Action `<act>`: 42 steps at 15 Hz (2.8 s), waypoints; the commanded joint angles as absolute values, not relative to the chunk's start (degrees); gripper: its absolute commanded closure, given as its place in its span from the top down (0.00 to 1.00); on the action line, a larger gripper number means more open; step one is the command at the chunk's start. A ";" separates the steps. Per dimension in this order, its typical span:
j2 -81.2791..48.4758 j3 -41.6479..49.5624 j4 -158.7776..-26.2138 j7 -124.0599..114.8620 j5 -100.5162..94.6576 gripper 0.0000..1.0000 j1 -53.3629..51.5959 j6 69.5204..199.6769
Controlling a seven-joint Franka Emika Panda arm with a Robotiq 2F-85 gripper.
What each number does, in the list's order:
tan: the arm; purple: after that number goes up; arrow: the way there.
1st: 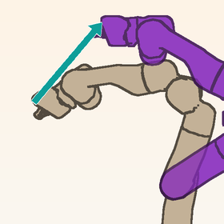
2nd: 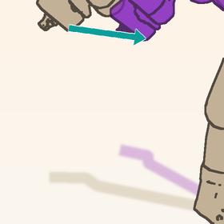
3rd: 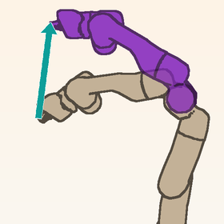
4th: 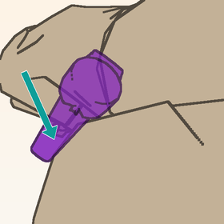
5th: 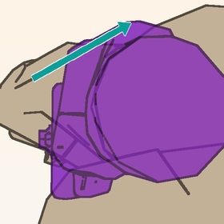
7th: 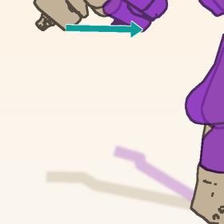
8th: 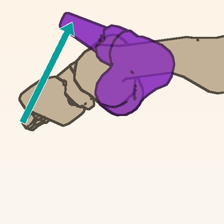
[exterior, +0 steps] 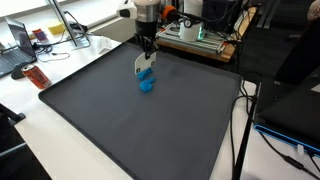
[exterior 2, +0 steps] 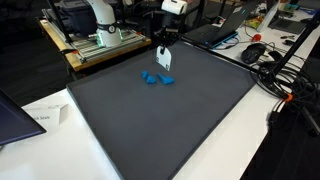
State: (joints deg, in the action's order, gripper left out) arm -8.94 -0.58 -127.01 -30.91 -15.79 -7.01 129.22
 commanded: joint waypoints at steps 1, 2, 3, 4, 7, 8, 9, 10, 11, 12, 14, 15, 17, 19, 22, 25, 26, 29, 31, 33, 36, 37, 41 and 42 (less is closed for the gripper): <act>-6.86 -1.32 -129.54 -22.00 -8.46 0.01 -5.07 131.52; -7.00 -1.29 -129.52 -20.21 -7.05 0.01 -4.82 131.71; -7.36 -1.32 -129.29 -17.87 -5.17 0.01 -4.47 131.80; -7.74 -1.27 -129.12 -16.15 -3.87 0.01 -4.19 132.05; -8.67 -1.44 -128.84 -9.76 1.25 0.01 -3.17 132.68; -8.99 -1.37 -128.81 -8.57 2.21 0.01 -2.99 133.10; -9.34 -1.42 -128.80 -7.09 3.35 0.01 -2.79 133.33; -9.63 -1.55 -128.85 -5.33 4.71 0.01 -2.55 133.83; -10.14 -1.69 -128.89 -3.61 5.72 0.01 -2.38 134.64; -10.75 -1.83 -128.72 -1.94 7.05 0.01 -2.17 134.76; -11.62 -2.24 -128.66 1.14 9.72 0.01 -1.76 135.24; -11.91 -2.61 -128.63 3.13 11.35 0.01 -1.47 135.28; -12.52 -3.27 -128.64 6.35 14.09 0.01 -0.97 135.72; -12.98 -3.91 -128.60 9.12 16.40 0.01 -0.51 135.92; -13.70 -4.65 -128.48 12.83 19.02 0.01 0.12 136.11; -14.34 -5.14 -128.36 15.70 20.80 0.01 0.59 136.17; -14.54 -5.27 -128.31 16.53 21.08 0.01 0.74 135.96; -14.89 -5.16 -128.61 18.07 18.55 0.01 0.43 135.75; -14.99 -5.46 -128.09 20.89 18.87 0.01 0.98 134.66; -15.08 -5.90 -127.15 24.69 19.90 0.01 1.76 133.14; -16.49 -6.09 -123.90 30.34 20.49 0.01 3.34 128.68; -17.15 -5.96 -122.63 31.73 20.30 0.01 3.83 126.88; -20.42 -5.47 -116.88 35.58 19.50 0.01 5.64 120.40; -21.32 -5.31 -115.51 35.92 19.10 0.01 5.91 119.35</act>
